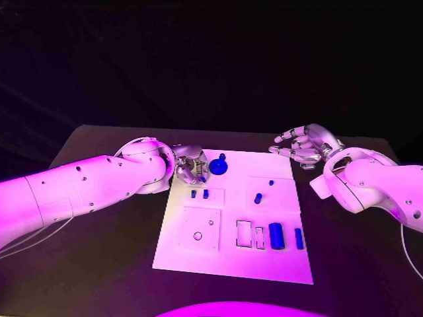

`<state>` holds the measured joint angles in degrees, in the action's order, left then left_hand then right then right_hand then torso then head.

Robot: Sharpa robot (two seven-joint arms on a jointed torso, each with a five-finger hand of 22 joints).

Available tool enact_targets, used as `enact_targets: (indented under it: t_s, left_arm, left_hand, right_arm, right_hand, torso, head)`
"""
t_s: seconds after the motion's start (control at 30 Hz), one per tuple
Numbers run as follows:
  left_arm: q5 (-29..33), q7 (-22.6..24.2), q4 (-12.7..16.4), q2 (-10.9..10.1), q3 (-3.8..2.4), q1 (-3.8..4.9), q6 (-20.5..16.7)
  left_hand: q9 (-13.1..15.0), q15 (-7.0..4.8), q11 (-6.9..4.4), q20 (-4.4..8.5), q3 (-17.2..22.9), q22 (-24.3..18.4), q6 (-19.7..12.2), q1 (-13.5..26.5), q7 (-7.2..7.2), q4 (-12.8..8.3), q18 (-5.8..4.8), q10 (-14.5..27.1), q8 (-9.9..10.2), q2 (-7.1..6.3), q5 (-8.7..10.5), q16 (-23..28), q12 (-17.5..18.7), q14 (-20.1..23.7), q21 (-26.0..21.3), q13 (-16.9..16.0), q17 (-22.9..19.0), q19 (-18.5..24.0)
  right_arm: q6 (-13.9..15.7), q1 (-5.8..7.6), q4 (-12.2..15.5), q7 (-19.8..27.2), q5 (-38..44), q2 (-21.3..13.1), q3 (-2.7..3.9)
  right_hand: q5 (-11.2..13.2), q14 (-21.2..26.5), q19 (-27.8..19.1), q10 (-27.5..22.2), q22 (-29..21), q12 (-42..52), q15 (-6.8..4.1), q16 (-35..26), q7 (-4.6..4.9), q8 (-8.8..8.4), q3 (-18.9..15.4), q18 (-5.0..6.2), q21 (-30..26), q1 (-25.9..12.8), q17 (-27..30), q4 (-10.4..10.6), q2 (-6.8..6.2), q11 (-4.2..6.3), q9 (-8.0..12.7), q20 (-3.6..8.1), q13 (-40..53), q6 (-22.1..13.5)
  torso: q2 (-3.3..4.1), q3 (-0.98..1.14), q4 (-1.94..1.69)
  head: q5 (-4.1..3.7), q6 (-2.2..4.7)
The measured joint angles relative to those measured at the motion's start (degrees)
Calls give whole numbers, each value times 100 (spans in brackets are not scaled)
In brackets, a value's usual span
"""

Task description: Assemble the parts on the task board

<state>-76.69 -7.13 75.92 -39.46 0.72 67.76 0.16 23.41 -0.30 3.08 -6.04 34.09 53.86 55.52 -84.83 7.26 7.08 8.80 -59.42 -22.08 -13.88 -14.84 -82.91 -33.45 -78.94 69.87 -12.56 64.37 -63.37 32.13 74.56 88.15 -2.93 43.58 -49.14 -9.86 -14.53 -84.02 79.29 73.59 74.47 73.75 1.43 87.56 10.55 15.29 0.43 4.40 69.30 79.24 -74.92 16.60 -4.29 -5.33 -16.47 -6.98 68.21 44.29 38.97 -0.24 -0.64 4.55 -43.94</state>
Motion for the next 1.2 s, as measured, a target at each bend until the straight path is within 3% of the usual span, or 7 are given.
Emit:
enact_targets:
  t_s: [1.2]
  left_arm:
    - [65, 33, -62, 40, 54, 9, 44]
  left_hand:
    - [3, 0, 43, 12, 13, -153, -25, 38, 21, -13, 1, 3, 73, 23, 1, 0, 34, 0, -48, -29, -100, 52]
  right_arm:
    - [0, -2, 4, 1, 0, -7, 0]
  right_hand:
    - [0, 0, 0, 0, 0, 0, 0, -23, 0, 44, 0, 0, -19, 0, -1, 0, 0, 0, 10, 0, 0, 0]
  torso:
    - [1, 4, 2]
  head:
    - [-4, -7]
